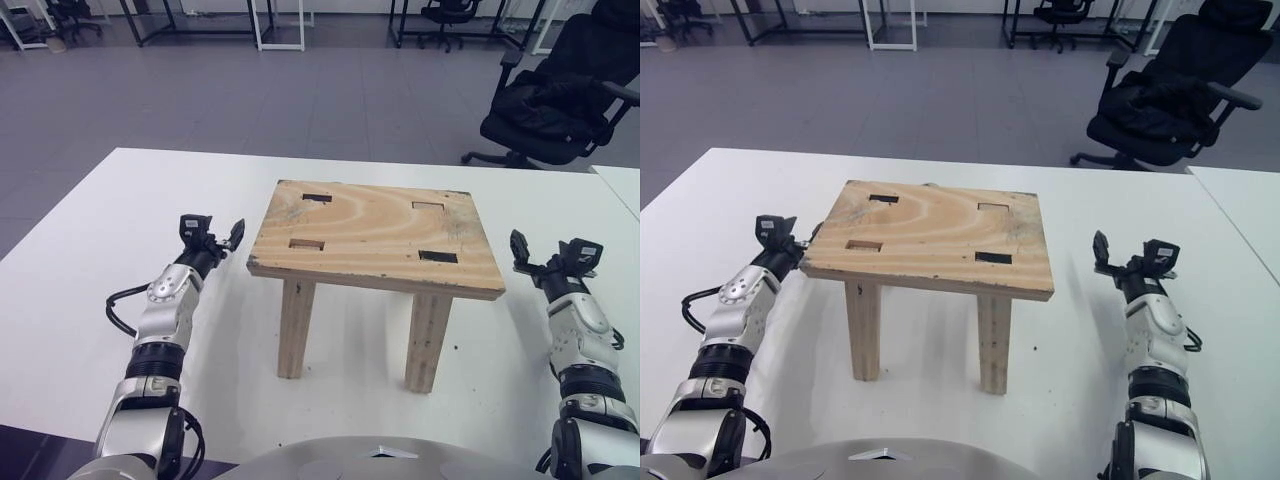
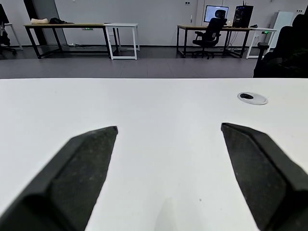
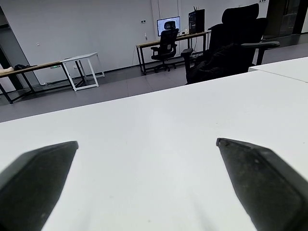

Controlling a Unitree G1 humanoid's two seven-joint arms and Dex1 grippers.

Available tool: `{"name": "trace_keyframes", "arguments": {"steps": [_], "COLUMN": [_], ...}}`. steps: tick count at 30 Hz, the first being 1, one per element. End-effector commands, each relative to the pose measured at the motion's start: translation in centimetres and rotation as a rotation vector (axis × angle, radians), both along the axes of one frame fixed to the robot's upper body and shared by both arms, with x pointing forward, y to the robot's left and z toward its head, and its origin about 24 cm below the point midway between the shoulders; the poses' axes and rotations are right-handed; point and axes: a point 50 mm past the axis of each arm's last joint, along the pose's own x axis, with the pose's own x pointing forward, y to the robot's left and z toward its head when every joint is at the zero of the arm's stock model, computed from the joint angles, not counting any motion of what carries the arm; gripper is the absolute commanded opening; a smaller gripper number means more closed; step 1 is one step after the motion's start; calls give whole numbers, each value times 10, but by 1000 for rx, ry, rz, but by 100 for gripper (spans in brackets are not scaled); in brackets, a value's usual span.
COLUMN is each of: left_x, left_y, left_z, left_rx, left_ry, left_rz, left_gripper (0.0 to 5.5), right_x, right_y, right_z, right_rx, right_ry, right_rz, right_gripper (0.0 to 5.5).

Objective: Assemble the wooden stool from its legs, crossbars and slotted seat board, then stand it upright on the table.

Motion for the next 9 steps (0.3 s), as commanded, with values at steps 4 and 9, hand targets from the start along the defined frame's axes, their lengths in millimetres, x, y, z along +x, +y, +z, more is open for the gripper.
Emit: {"name": "trace_keyframes", "arguments": {"steps": [4, 9], "left_x": [-4, 0], "left_y": [-16, -24], "left_z": [8, 29], "left_rx": [52, 81], "left_ry": [-28, -82], "left_rz": [7, 6], "left_gripper": [398, 398], "right_x": [16, 17], "right_y": [-6, -9], "right_z": [21, 26], "right_rx": [-6, 8], "right_ry": [-36, -49], "right_rz": [69, 100], "right_gripper": [540, 540]}}
